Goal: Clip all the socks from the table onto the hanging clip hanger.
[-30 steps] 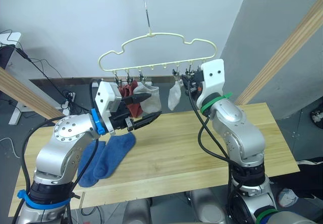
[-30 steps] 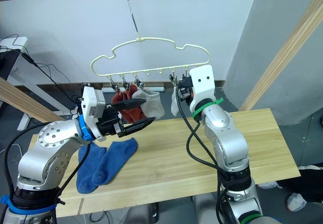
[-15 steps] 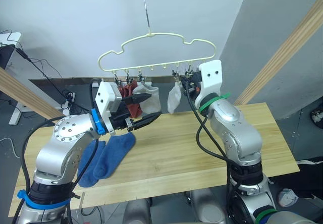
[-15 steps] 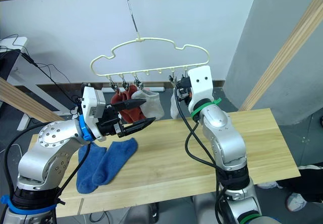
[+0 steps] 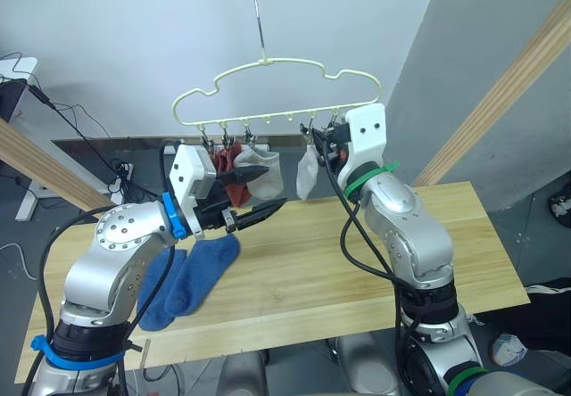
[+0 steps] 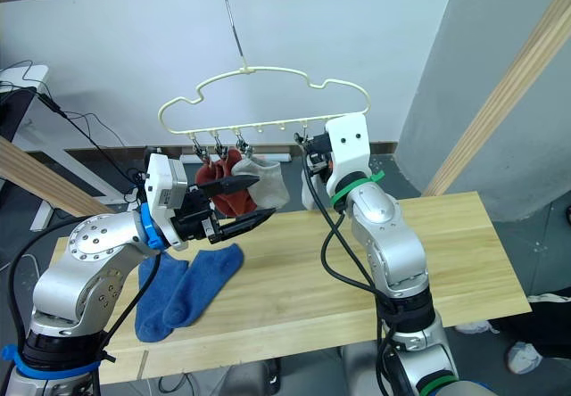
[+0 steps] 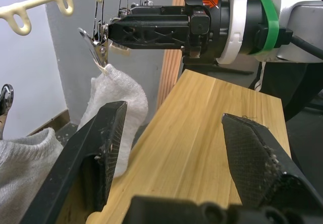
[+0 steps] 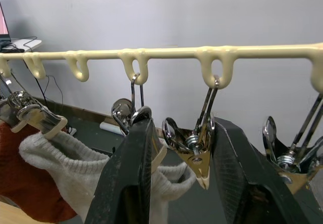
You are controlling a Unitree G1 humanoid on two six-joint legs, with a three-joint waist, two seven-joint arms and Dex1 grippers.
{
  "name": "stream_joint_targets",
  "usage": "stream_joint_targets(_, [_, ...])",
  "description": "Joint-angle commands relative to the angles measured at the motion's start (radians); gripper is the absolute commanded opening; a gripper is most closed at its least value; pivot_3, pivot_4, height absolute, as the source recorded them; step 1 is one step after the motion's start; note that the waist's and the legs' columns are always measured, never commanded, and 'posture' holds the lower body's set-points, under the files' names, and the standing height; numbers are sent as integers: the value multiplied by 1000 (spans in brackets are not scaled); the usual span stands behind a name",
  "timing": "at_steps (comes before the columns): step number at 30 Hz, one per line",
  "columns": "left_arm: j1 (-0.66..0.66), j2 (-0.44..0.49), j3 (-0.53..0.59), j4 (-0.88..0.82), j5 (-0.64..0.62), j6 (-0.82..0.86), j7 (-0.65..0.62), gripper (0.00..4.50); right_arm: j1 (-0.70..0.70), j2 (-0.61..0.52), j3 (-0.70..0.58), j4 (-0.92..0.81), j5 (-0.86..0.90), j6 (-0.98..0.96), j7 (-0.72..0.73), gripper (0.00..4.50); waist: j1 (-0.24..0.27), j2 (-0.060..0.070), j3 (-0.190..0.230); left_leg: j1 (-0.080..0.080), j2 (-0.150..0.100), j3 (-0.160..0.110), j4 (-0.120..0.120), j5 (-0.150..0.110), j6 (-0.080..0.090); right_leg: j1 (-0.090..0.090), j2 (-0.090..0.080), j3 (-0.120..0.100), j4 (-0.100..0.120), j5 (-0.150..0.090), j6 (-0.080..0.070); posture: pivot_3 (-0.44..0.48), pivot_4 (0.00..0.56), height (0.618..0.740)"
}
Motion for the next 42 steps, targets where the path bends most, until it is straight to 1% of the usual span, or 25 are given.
stream_joint_targets(1, [-8, 5, 3, -16, 1, -14, -2, 3313, -27, 14, -7, -15, -2, -42, -10, 1712, 0, 0, 0, 0, 0, 0, 0, 0, 0, 0, 0, 0, 0, 0, 0, -188, 217, 740])
stream_joint_targets(14, [-11, 4, 1, -12, 2, -13, -3, 3313, -30, 17, -14, -4, 3, -54, -11, 1712, 0, 0, -2, 0, 0, 0, 0, 0, 0, 0, 0, 0, 0, 0, 0, -184, 220, 740])
stream_joint_targets(17, [-3, 1, 4, -15, -2, -9, 3, 3313, -29, 18, -17, -3, 2, -59, -15, 1140, 0, 0, -3, 0, 0, 0, 0, 0, 0, 0, 0, 0, 0, 0, 0, -184, 220, 740])
stream_joint_targets(20, [19, -8, 3, -17, 15, -18, 25, 3313, -28, 17, -19, -1, 3, -65, -15, 289, 0, 0, -3, 0, 0, 0, 0, 0, 0, 0, 0, 0, 0, 0, 0, -182, 220, 740])
stream_joint_targets(22, [34, -15, 0, -20, 28, -23, 43, 3313, -28, 17, -19, -1, 3, -67, -15, 27, 0, 0, -4, 0, 0, 0, 0, 0, 0, 0, 0, 0, 0, 0, 0, -182, 220, 740])
stream_joint_targets(25, [54, -27, -4, -26, 47, -29, 63, 3313, -28, 17, -20, -1, 3, -68, -14, 27, 0, 0, -5, 0, 0, 0, 0, 0, 0, 0, 0, 0, 0, 0, 0, -182, 223, 740])
stream_joint_targets(30, [170, -118, -37, -27, 181, -93, 217, 3313, -28, 13, -20, -3, 2, -66, -10, 27, -1, 1, -10, 0, 0, 1, 0, 0, 0, 0, 0, 1, 0, 0, 0, -183, 224, 740])
stream_joint_targets(32, [202, -163, -35, 1, 246, -76, 322, 3313, -27, 12, -21, -4, 2, -65, -8, 27, 0, 1, -11, 0, 0, 0, 0, 0, 0, 0, 0, 0, 0, 0, 0, -183, 225, 740])
stream_joint_targets(33, [235, -185, -35, 10, 263, -59, 359, 3485, -28, 11, -22, -5, 2, -64, -8, 2, 1, 1, -11, 0, 0, 0, 0, 0, 0, 0, 0, 0, 0, 0, 0, -185, 225, 740])
stream_joint_targets(35, [317, -239, -36, 40, 325, -91, 446, 3872, -27, 7, -22, -9, 3, -59, -5, 0, -4, 1, -12, 1, 0, 0, 0, 0, 0, 0, 0, 0, 0, 0, 0, -187, 230, 740])
stream_joint_targets(37, [367, -288, -24, 86, 386, -119, 542, 4442, -28, 2, -22, -13, 5, -49, 0, 0, -6, 1, -13, 1, 0, 1, 0, 0, 0, 0, 0, 1, 0, 0, 0, -190, 236, 740])
stream_joint_targets(39, [380, -327, 4, 130, 412, -120, 612, 4477, -28, -3, -21, -16, 7, -41, 4, 0, -5, 1, -13, 1, 0, 0, 0, 0, 0, 0, 0, 1, 0, 0, 0, -190, 236, 740])
stream_joint_targets(40, [385, -337, 13, 154, 407, -99, 623, 4477, -28, -5, -20, -18, 9, -36, 8, 0, -4, 1, -13, 1, 0, 0, 0, 0, 0, 0, 0, 0, 0, 0, 0, -188, 243, 740])
stream_joint_targets(42, [406, -324, -4, 195, 424, -100, 603, 4477, -28, -7, -17, -19, 12, -29, 14, 0, -1, 1, -13, 1, 0, 0, 0, 1, 2, 0, 0, 0, 0, 0, -1, -188, 243, 740])
